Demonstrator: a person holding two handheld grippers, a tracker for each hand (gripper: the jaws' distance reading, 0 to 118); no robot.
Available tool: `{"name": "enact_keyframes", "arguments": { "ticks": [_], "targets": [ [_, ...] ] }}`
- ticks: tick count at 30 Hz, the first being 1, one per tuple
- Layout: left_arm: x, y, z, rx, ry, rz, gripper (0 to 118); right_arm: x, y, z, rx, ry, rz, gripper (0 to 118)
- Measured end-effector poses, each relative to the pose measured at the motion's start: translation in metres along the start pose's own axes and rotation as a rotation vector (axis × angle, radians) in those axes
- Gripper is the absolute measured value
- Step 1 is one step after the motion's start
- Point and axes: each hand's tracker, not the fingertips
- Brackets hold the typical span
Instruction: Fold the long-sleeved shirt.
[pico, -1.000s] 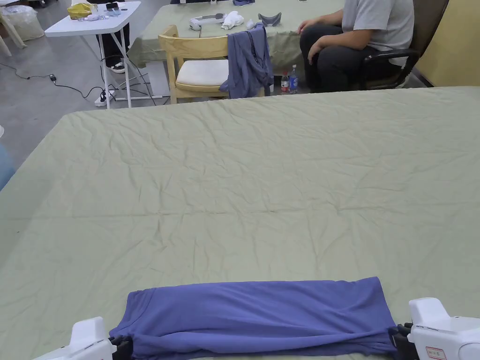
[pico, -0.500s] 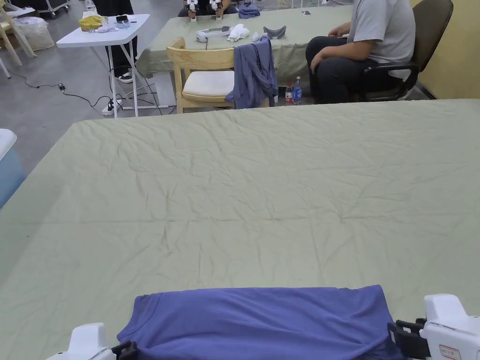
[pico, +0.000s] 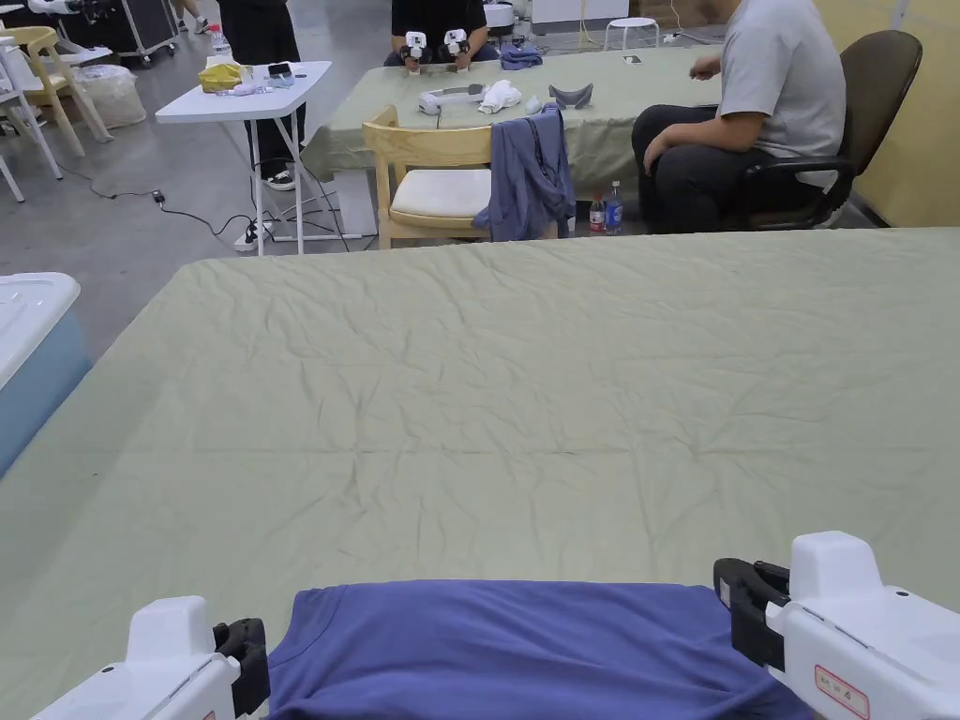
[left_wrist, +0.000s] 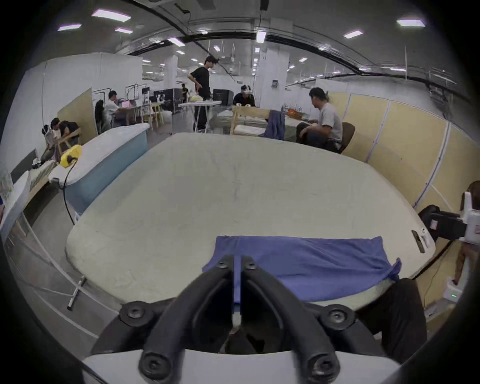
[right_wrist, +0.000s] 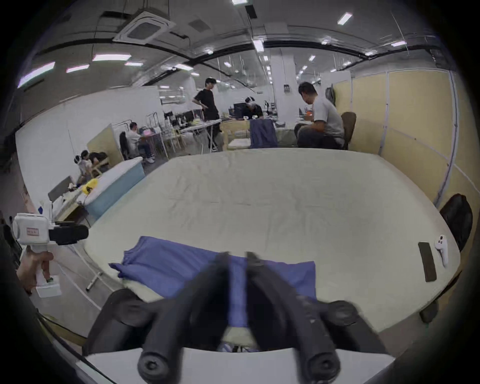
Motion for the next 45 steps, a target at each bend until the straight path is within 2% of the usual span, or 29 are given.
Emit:
{"name": "enact_keyframes", "arguments": {
  "ticks": [3, 6, 8, 12, 16, 18, 24, 26, 27, 28, 29, 30, 33, 38, 41, 42, 45],
  "targets": [
    [-0.009, -0.004, 0.001, -0.021, -0.115, 0.046, 0, -0.001, -0.004, -0.004, -0.019, 0.027, 0.002, 0],
    [-0.009, -0.005, 0.001, -0.031, -0.105, 0.001, 0, -0.003, -0.003, -0.009, -0.033, 0.035, 0.02, 0],
    [-0.018, -0.003, -0.002, -0.043, -0.144, 0.025, 0, -0.004, -0.002, -0.01, -0.028, 0.038, 0.017, 0],
    [-0.047, 0.003, -0.014, -0.104, -0.318, 0.071, 0, -0.011, 0.0, -0.017, -0.048, 0.064, 0.02, 0],
    [-0.082, 0.005, -0.034, -0.141, -0.504, -0.016, 0, -0.023, 0.001, -0.026, -0.081, 0.071, 0.047, 0],
    [-0.106, 0.006, -0.054, -0.239, -0.508, 0.118, 0, -0.031, -0.001, -0.034, -0.11, 0.069, 0.066, 0],
    [-0.155, 0.0, -0.103, -0.308, -0.581, 0.191, 0, -0.051, -0.004, -0.059, -0.18, 0.066, 0.094, 0],
    [-0.164, -0.002, -0.12, -0.344, -0.608, 0.199, 11, -0.054, -0.004, -0.066, -0.202, 0.066, 0.084, 0],
    [-0.169, -0.003, -0.131, -0.366, -0.592, 0.205, 27, -0.056, -0.005, -0.071, -0.212, 0.062, 0.083, 0],
    [-0.173, -0.005, -0.14, -0.38, -0.568, 0.206, 60, -0.057, -0.005, -0.074, -0.222, 0.058, 0.085, 0],
    [-0.178, -0.007, -0.153, -0.394, -0.56, 0.221, 78, -0.057, -0.005, -0.078, -0.233, 0.056, 0.092, 0],
    [-0.184, -0.01, -0.165, -0.409, -0.556, 0.245, 81, -0.058, -0.006, -0.082, -0.241, 0.052, 0.098, 0],
    [-0.194, -0.018, -0.19, -0.428, -0.637, 0.322, 78, -0.058, -0.007, -0.092, -0.274, 0.039, 0.098, 0],
    [-0.194, -0.03, -0.227, -0.529, -0.598, 0.298, 79, -0.054, -0.01, -0.106, -0.306, 0.021, 0.095, 0],
    [-0.197, -0.03, -0.236, -0.496, -0.71, 0.389, 79, -0.053, -0.011, -0.113, -0.325, 0.013, 0.104, 0],
    [-0.194, -0.028, -0.24, -0.506, -0.705, 0.417, 79, -0.052, -0.011, -0.115, -0.33, 0.015, 0.105, 0],
    [-0.176, -0.026, -0.252, -0.531, -0.745, 0.389, 79, -0.048, -0.012, -0.122, -0.339, 0.019, 0.096, 0]
  ]
}}
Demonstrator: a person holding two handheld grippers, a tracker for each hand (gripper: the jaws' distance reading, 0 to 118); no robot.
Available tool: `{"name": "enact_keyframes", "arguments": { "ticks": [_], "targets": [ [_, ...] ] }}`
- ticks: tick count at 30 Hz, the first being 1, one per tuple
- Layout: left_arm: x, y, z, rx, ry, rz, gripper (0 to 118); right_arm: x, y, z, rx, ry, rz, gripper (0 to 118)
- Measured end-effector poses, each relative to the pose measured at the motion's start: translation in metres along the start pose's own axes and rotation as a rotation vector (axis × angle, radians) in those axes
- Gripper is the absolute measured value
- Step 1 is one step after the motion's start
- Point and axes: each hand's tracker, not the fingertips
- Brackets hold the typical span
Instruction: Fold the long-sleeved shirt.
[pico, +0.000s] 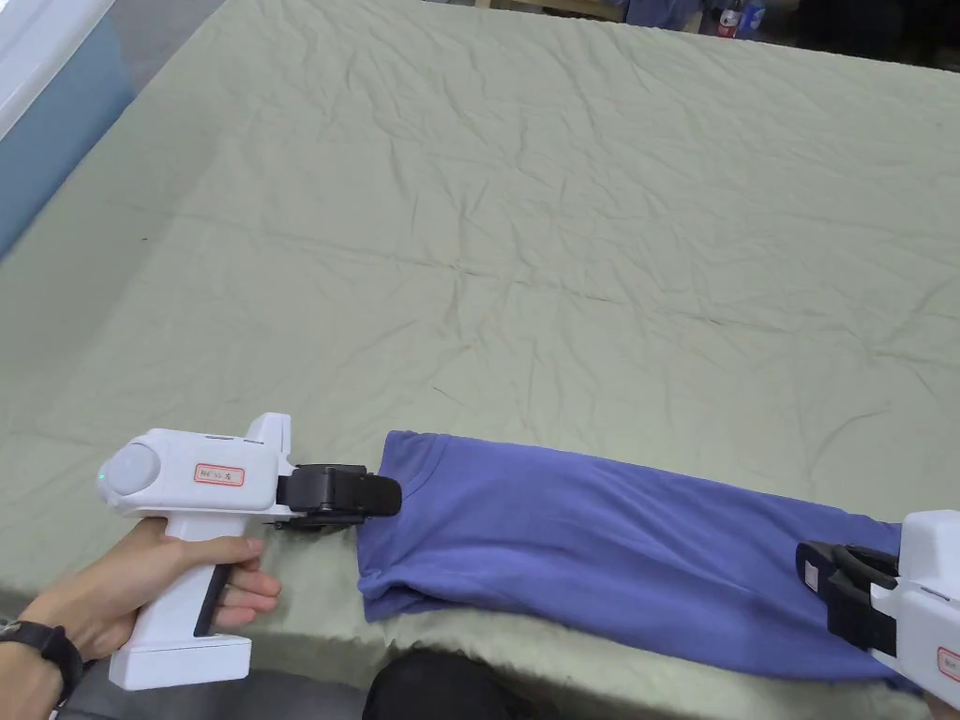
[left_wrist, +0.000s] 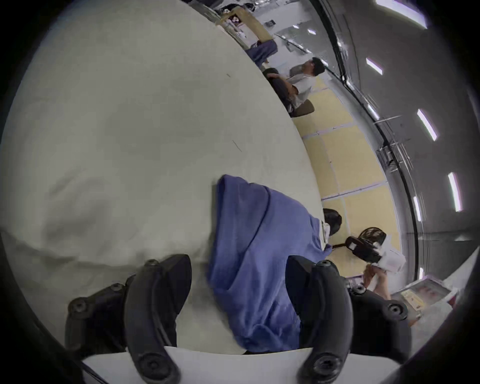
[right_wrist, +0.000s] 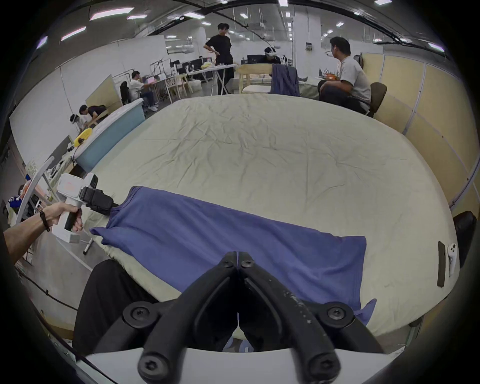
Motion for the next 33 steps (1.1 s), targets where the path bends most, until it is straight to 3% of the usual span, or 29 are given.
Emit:
{"name": "enact_keyframes", "arguments": {
  "ticks": [8, 9, 10, 12, 14, 17, 26, 28, 33],
  "targets": [
    [0.035, 0.011, -0.077, -0.073, -0.113, -0.033, 73, 0.005, 0.0, 0.001, 0.008, -0.002, -0.007, 0],
    [0.037, 0.011, -0.079, -0.069, -0.107, -0.039, 65, 0.007, 0.0, 0.002, 0.01, -0.001, -0.012, 0],
    [0.036, 0.011, -0.078, -0.07, -0.091, -0.042, 48, 0.008, -0.001, 0.003, 0.009, 0.001, -0.015, 0],
    [0.038, 0.011, -0.076, -0.063, 0.01, -0.021, 26, 0.012, -0.002, 0.005, 0.016, -0.003, -0.022, 0],
    [0.041, 0.008, -0.074, -0.057, 0.051, -0.03, 19, 0.015, -0.004, 0.005, 0.017, -0.003, -0.029, 0],
    [0.059, -0.002, -0.075, -0.024, 0.09, -0.137, 19, 0.017, -0.005, 0.008, 0.023, -0.007, -0.043, 0],
    [0.045, 0.013, -0.036, -0.011, 0.167, -0.154, 15, 0.028, -0.003, 0.02, 0.074, -0.018, -0.074, 0],
    [0.043, 0.018, -0.022, -0.005, 0.273, -0.2, 15, 0.032, -0.003, 0.019, 0.077, -0.018, -0.087, 0],
    [0.034, 0.035, 0.012, 0.019, 0.402, -0.166, 15, 0.038, -0.004, 0.021, 0.092, -0.011, -0.115, 0]
  ]
}}
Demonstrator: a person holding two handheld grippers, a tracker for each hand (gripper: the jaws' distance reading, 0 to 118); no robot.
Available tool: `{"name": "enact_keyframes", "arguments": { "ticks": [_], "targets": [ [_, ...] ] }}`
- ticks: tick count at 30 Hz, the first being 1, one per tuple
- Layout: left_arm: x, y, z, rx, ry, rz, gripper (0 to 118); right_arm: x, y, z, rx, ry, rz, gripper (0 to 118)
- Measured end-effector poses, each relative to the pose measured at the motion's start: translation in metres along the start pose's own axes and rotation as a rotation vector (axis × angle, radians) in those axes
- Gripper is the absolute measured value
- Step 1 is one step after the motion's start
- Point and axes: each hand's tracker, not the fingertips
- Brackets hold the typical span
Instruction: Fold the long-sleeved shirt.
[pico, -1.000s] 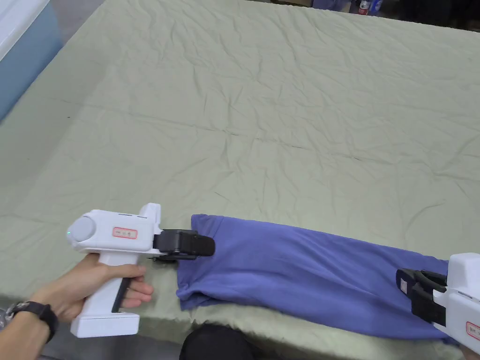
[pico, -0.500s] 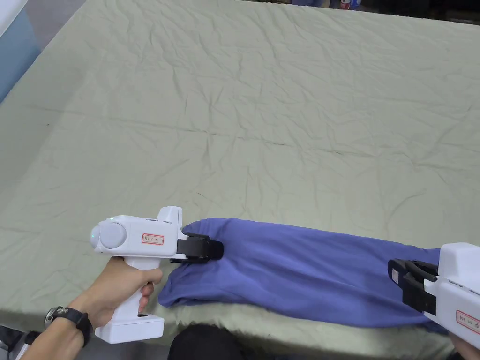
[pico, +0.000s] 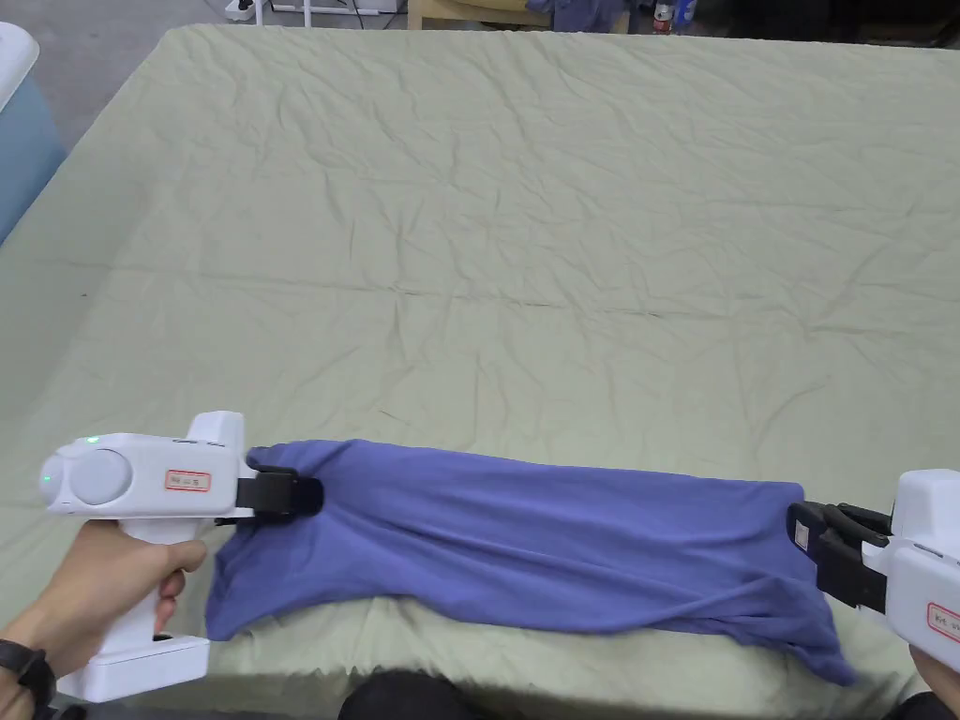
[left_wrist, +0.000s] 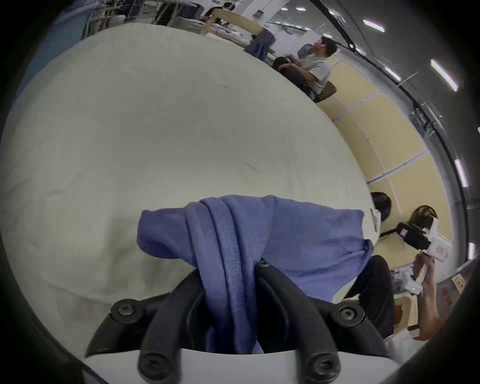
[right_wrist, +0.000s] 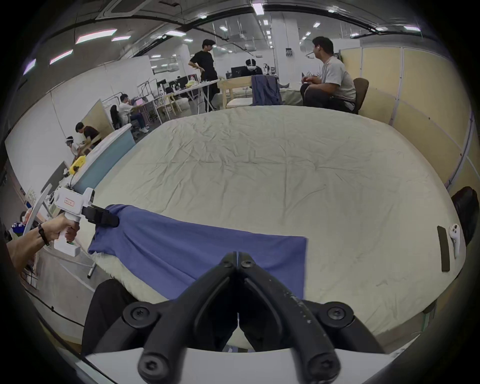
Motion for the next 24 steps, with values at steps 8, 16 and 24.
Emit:
{"name": "enact_keyframes", "arguments": {
  "ticks": [8, 16, 24],
  "targets": [
    [0.006, 0.011, 0.02, -0.022, 0.131, 0.022, 15, 0.011, -0.002, 0.001, 0.014, 0.009, -0.029, 0],
    [0.09, 0.012, 0.034, -0.053, 0.19, -0.002, 15, 0.033, -0.013, 0.008, 0.049, 0.036, -0.087, 0],
    [0.2, 0.011, -0.008, -0.141, 0.07, -0.087, 15, 0.061, -0.033, 0.02, 0.086, 0.063, -0.173, 0]
  ]
}}
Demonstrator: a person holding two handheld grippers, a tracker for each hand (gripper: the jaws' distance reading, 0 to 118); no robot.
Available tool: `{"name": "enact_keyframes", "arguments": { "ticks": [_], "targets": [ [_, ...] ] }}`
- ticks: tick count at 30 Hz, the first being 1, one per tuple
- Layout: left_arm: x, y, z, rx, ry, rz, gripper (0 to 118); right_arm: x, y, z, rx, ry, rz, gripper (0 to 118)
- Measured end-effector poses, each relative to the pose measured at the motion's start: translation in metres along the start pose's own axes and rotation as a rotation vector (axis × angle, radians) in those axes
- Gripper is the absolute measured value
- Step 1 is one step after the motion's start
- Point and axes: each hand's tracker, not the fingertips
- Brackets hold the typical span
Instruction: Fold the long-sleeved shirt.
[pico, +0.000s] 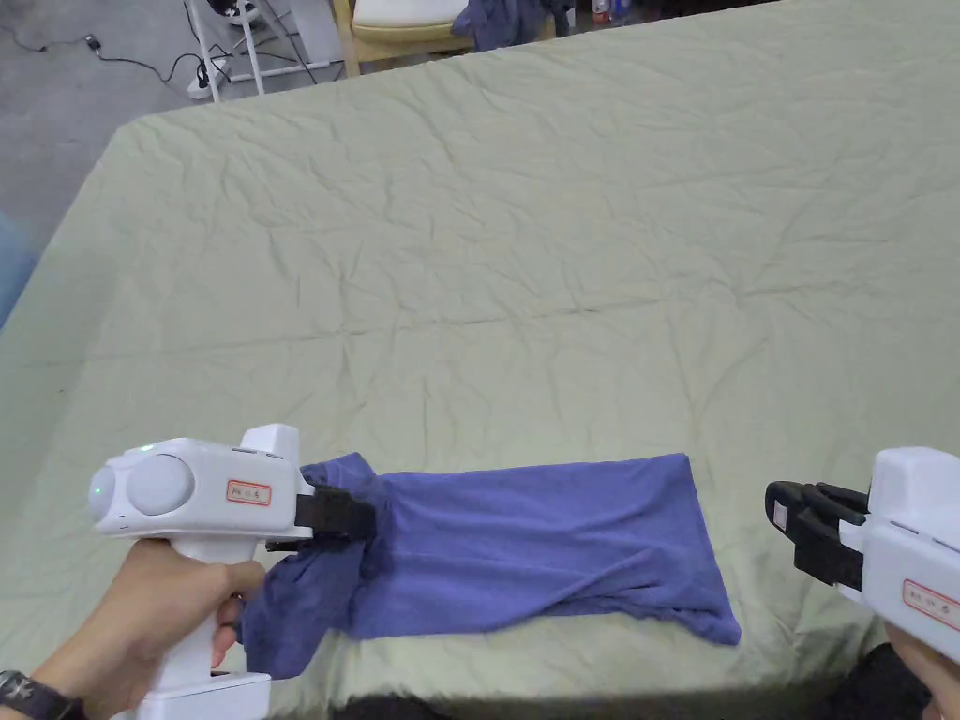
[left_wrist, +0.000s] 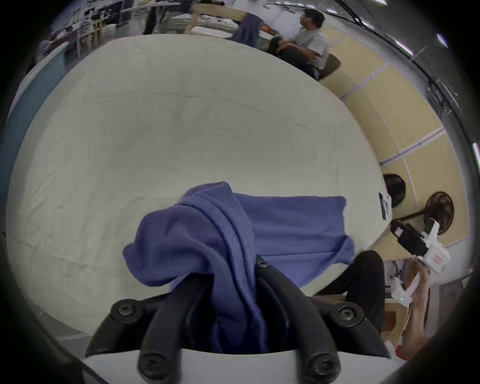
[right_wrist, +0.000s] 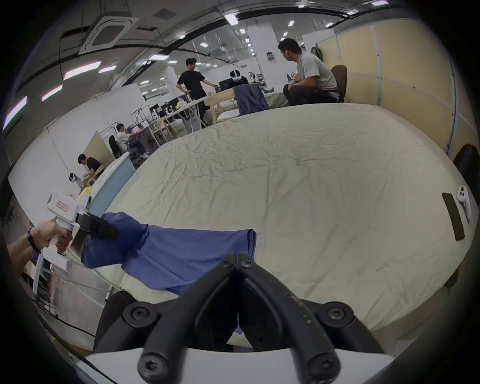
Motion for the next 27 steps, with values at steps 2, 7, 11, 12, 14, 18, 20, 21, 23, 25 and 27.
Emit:
{"name": "enact_keyframes", "arguments": {
  "ticks": [2, 7, 11, 12, 14, 18, 20, 21, 23, 25, 27],
  "targets": [
    [0.015, 0.006, -0.018, -0.016, -0.018, -0.005, 15, 0.009, -0.003, 0.004, 0.012, 0.004, -0.02, 0],
    [0.059, 0.018, -0.058, -0.058, -0.053, -0.036, 15, 0.028, -0.007, 0.015, 0.032, -0.008, -0.06, 0],
    [0.087, 0.032, -0.087, -0.073, -0.064, -0.043, 15, 0.047, -0.011, 0.02, 0.042, -0.027, -0.098, 0],
    [0.092, 0.035, -0.093, -0.076, -0.075, -0.04, 15, 0.05, -0.011, 0.021, 0.044, -0.03, -0.107, 0],
    [0.106, 0.04, -0.103, -0.085, -0.087, -0.041, 15, 0.055, -0.013, 0.023, 0.047, -0.039, -0.117, 0],
    [0.125, 0.049, -0.127, -0.111, -0.089, -0.061, 15, 0.064, -0.015, 0.023, 0.043, -0.047, -0.134, 0],
    [0.128, 0.052, -0.14, -0.117, -0.085, -0.067, 15, 0.066, -0.016, 0.023, 0.042, -0.053, -0.139, 0],
    [0.131, 0.053, -0.146, -0.128, -0.075, -0.059, 15, 0.067, -0.017, 0.023, 0.041, -0.055, -0.142, 0],
    [0.131, 0.053, -0.16, -0.143, -0.034, -0.018, 16, 0.068, -0.017, 0.023, 0.036, -0.061, -0.144, 0],
    [0.134, 0.052, -0.169, -0.155, -0.037, -0.001, 27, 0.069, -0.017, 0.023, 0.032, -0.067, -0.144, 0],
    [0.147, 0.051, -0.17, -0.164, -0.084, 0.001, 57, 0.071, -0.017, 0.023, 0.027, -0.075, -0.147, 0]
  ]
}}
